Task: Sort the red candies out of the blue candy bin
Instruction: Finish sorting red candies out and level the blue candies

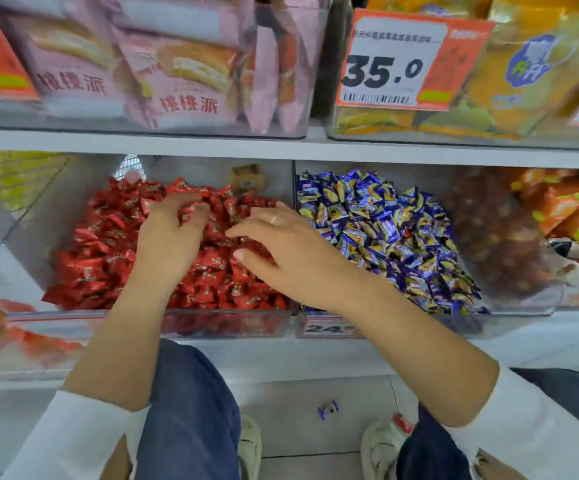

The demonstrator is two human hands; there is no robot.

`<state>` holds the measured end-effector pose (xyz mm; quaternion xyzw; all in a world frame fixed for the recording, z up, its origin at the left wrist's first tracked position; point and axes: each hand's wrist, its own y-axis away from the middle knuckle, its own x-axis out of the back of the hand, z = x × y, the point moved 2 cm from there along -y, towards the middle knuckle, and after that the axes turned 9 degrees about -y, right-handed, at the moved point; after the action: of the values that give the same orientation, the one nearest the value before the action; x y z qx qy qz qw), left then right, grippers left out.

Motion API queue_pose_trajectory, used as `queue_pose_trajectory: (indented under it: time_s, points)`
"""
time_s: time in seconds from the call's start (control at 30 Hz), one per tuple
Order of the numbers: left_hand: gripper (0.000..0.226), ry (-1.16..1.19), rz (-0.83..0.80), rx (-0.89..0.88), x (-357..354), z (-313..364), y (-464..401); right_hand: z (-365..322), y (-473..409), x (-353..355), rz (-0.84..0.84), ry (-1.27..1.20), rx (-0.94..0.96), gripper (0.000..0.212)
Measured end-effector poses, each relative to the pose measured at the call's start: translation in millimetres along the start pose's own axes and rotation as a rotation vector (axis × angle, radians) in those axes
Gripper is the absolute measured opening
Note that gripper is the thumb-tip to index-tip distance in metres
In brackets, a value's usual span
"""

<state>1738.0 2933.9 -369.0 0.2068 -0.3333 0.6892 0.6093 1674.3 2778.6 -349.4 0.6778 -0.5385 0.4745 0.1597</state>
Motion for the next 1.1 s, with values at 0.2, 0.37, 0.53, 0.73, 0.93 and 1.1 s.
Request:
queue_pose_trajectory:
  time_s: [0.2, 0.37, 0.53, 0.73, 0.93, 1.1]
  points:
    - [0.038, 0.002, -0.247, -0.266, -50, 63, 34, 66, 85, 66, 0.142, 0.029, -0.165, 0.037]
    - [0.069, -0.077, -0.317, -0.172, -78, 89, 44, 107, 122, 93, -0.021, 0.158, -0.253, 0.048]
    - [0.053, -0.131, -0.282, -0.131, -87, 89, 36, 103, 105, 68, -0.282, 0.09, -0.079, 0.053]
    - [0.051, -0.114, -0.265, -0.139, -87, 85, 35, 109, 74, 28, -0.435, 0.266, 0.164, 0.042]
    - [0.054, -0.153, -0.267, -0.127, -89, 83, 33, 153, 77, 37, -0.358, 0.614, 0.107, 0.043]
    - [0.055, -0.145, -0.262, -0.141, -87, 87, 35, 203, 109, 81, -0.225, 0.589, -0.187, 0.037]
